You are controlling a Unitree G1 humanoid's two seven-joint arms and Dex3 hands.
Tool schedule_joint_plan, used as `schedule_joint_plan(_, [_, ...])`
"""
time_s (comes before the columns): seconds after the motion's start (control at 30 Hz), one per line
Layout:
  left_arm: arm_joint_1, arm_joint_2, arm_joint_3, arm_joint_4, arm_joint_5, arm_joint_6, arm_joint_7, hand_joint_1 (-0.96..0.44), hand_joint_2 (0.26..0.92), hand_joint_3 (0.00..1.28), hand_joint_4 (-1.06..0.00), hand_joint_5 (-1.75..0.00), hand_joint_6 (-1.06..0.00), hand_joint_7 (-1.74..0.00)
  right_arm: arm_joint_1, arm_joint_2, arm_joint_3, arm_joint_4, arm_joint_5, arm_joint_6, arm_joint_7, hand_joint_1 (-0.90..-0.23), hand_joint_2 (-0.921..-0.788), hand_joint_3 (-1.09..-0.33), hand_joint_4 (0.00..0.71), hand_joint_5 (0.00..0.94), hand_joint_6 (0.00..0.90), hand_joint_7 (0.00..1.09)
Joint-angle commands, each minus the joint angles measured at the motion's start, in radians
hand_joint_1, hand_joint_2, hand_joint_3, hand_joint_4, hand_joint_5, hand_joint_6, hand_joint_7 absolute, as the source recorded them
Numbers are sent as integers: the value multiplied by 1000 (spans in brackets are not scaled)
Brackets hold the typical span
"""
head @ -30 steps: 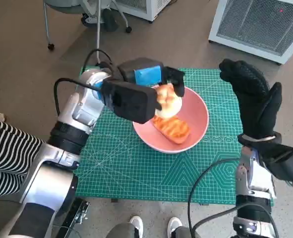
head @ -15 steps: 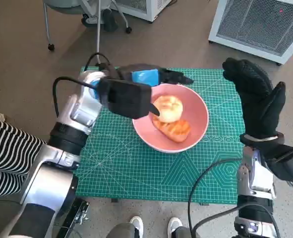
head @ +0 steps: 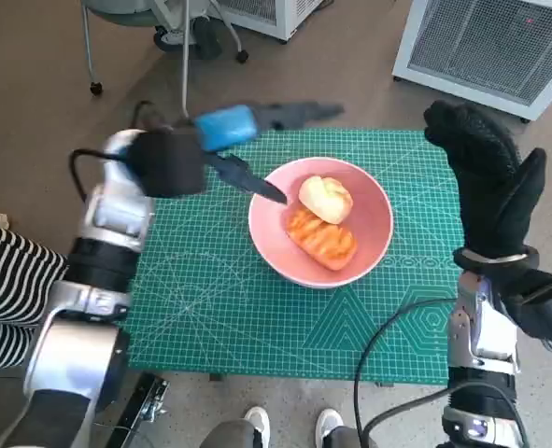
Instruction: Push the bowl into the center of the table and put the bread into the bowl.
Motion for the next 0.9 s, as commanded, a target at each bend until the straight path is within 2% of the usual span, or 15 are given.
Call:
schedule_joint_plan(0.03, [103, -109, 102, -77, -160, -48, 50, -544, 913, 56, -4, -2, -164, -13, -16, -10, 10, -31, -35, 39, -31, -725, -921, -689, 166, 0, 89, 381])
schedule_joint_plan(0.3, [216, -243, 145, -225, -203, -101, 229, -664, 921, 272, -70, -34, -200, -51, -45, -9, 14, -49, -45, 62, -50, -738, -921, -687, 168, 1, 93, 382])
schedule_joint_plan(0.33, [224, -252, 146, -232, -201, -105, 242, -670, 921, 288, -70, -42, -166, -128, -47, -9, 15, -49, -46, 61, -51, -737, -921, -686, 168, 1, 93, 382])
schedule_joint_plan(0.37, [235, -259, 146, -238, -196, -110, 257, -681, 921, 319, -69, -61, -85, -317, -50, -8, 17, -45, -49, 58, -52, -735, -921, -685, 168, 1, 94, 382])
schedule_joint_plan(0.4, [243, -265, 146, -243, -192, -114, 268, -689, 921, 341, -72, -71, -54, -392, -53, -7, 19, -41, -51, 56, -53, -732, -921, -686, 168, 1, 94, 382])
schedule_joint_plan(0.5, [265, -271, 140, -247, -177, -127, 289, -690, 921, 381, -67, -82, -17, -474, -59, -7, 23, -28, -56, 45, -53, -729, -921, -686, 169, 1, 95, 381])
schedule_joint_plan(0.63, [281, -274, 136, -225, -168, -158, 291, -688, 921, 424, -39, -75, -4, -458, -67, -8, 23, -3, -57, 29, -45, -727, -921, -686, 168, 1, 94, 380])
schedule_joint_plan(0.9, [286, -286, 142, -164, -163, -211, 303, -690, 921, 458, -2, -13, 1, -300, -88, -14, 18, 61, -63, -5, -36, -729, -921, -685, 169, 1, 93, 379])
